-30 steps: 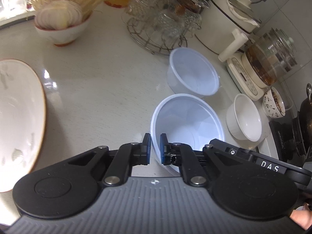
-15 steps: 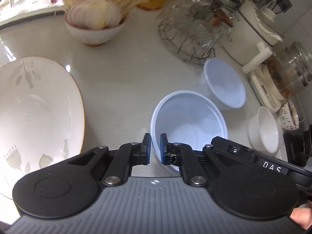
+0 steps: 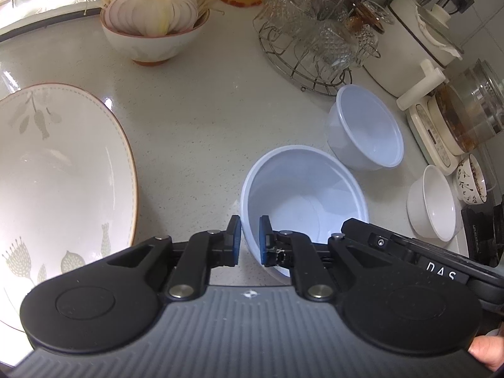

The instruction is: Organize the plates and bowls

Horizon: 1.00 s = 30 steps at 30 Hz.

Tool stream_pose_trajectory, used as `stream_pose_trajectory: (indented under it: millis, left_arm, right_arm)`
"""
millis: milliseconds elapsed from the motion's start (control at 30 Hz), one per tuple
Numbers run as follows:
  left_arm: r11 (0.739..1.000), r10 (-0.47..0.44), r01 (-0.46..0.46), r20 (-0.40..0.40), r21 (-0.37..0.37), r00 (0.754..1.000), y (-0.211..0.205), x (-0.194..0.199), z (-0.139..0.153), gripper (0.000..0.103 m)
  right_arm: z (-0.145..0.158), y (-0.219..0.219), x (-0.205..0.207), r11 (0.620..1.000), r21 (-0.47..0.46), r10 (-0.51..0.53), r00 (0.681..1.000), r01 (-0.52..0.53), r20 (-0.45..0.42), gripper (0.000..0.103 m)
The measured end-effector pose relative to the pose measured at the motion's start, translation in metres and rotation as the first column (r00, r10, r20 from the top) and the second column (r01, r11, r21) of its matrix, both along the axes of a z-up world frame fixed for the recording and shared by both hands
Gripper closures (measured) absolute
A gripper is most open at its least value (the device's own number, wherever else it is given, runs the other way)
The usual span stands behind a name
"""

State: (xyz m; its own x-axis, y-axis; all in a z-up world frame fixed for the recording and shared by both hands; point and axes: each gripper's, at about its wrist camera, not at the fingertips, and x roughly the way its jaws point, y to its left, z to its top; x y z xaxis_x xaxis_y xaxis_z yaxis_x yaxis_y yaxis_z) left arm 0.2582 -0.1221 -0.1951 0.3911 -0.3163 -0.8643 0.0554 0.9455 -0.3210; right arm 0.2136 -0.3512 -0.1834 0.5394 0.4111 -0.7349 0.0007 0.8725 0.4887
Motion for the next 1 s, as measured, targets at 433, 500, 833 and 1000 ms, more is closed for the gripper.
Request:
stream_pose_trajectory:
  millis: [433, 500, 833, 1000]
  left_arm:
    - [1.000, -0.024, 0.023, 0.074, 0.016, 0.997, 0.014, -0.007, 0.024, 0.066]
    - [0.999, -0.036, 0.033, 0.085, 0.037, 0.996, 0.012, -0.010, 0.031, 0.066]
    - [0.995, -0.081, 0.065, 0.229, 0.076, 0.970, 0.004, -0.032, 0.090, 0.066]
    - [0.994, -0.100, 0.087, 0.288, 0.059, 0.952, 0.002, -0.049, 0.120, 0.066]
  right_arm:
    - [0.009, -0.008, -0.010, 0.998, 0.007, -0.059, 0.998, 0.059, 0.034, 0.043]
    - [0.014, -0.009, -0.013, 0.998, -0.004, -0.063, 0.997, 0.064, 0.049, 0.043]
    - [0.072, -0.022, -0.035, 0.986, -0.115, -0.094, 0.973, 0.121, 0.210, 0.043]
    - [0.096, -0.024, -0.052, 0.980, -0.132, -0.109, 0.954, 0.151, 0.279, 0.043]
